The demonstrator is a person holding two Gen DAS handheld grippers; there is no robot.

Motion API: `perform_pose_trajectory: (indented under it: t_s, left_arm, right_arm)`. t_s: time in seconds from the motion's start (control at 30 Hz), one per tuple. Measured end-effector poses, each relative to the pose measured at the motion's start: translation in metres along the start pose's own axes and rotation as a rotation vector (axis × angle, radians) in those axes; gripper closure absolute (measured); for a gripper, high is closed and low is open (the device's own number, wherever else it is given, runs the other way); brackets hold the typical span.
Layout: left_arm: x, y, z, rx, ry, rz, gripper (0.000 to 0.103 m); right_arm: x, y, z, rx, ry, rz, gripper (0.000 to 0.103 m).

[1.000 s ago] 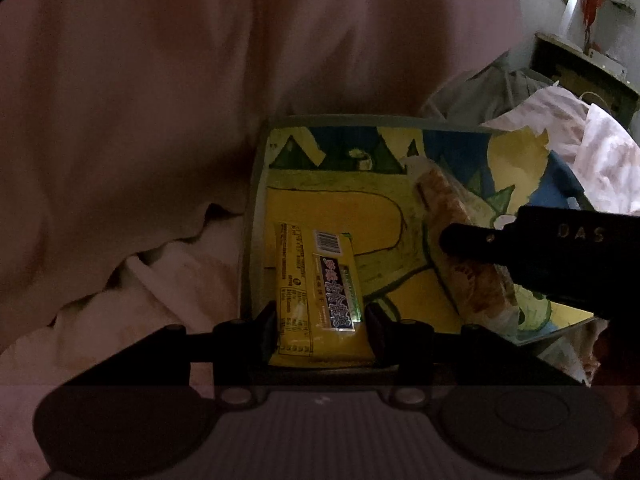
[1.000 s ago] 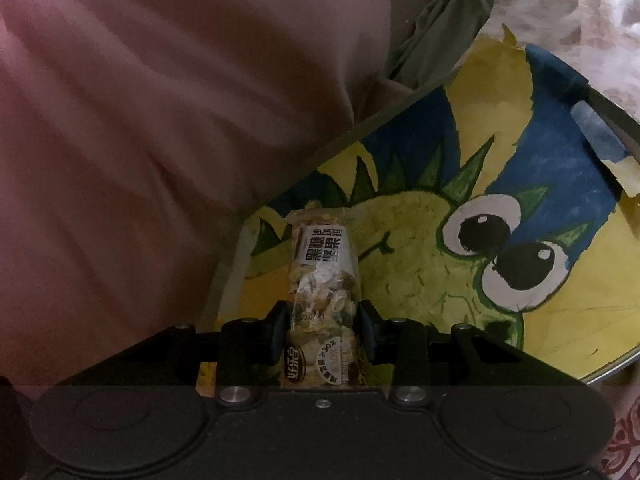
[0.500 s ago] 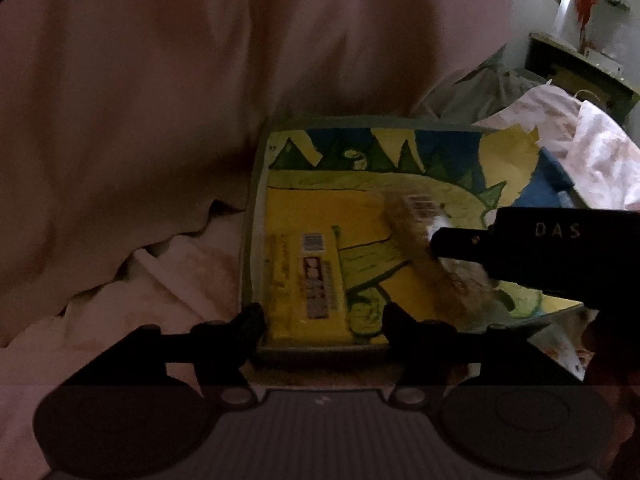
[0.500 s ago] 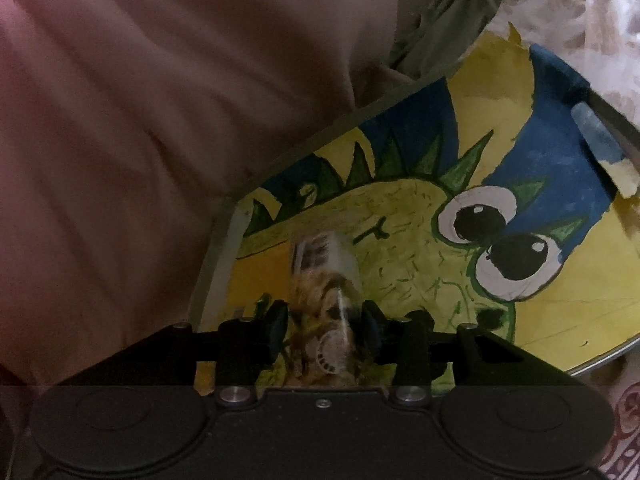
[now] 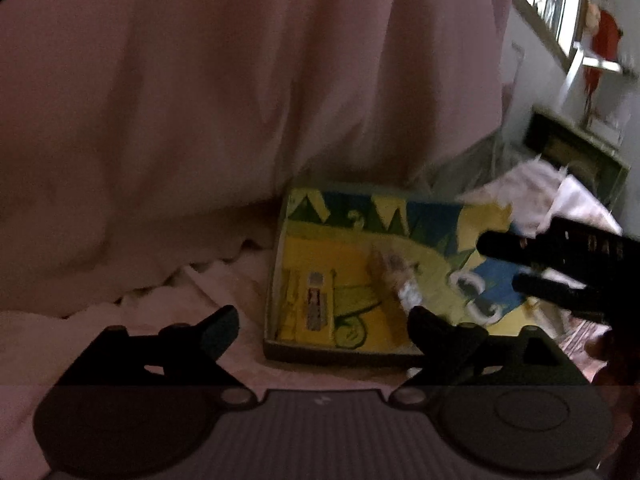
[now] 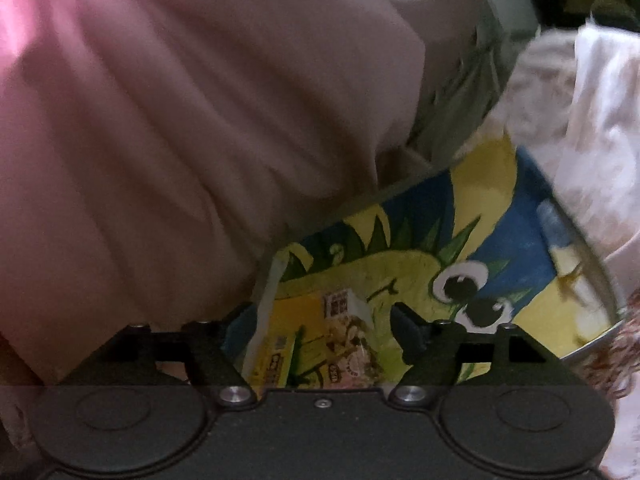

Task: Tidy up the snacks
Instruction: 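Open both tools to drop the bars into the tray box, then move both tools back over the remaining snack pile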

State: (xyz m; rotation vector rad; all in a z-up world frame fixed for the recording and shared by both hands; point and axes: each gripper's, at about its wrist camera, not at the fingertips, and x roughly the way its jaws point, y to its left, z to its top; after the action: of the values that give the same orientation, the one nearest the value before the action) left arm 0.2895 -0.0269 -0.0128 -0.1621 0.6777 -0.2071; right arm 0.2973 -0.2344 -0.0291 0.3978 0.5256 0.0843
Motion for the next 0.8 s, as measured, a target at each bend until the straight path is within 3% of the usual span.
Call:
perform_pose_trajectory:
  t_s: [0.3, 0.4, 0.47, 0.67, 0.8]
  left_arm:
    - [-0.077, -0.01, -0.006, 0.053, -0.146, -0.013, 0.001]
    - [-0.092, -0.018, -0.011, 0.126, -0.135, -0.009, 0.001]
    - [-0.104, -0.021, -0.015, 0.153, -0.132, 0.001, 0.001]
    - [-0.142, -0.017, -0.033, 0.138, -0.129, -0.001, 0.0]
    - [-0.159, -0.015, -0.051, 0.123, -0.115, 0.018, 0.0]
  right_arm:
    - [-0.085, 0.015, -0.009, -0.175, -0.08, -0.038, 0.012]
    - [-0.11, 0.018, -0.017, -0.205, -0.09, -0.043, 0.003]
    - [-0.123, 0.02, -0.023, -0.221, -0.092, -0.049, 0.002]
    - [-0.165, 0.03, -0.044, -0.263, -0.08, -0.076, 0.001]
    - [-0.187, 0.035, -0.065, -0.301, -0.079, -0.138, 0.001]
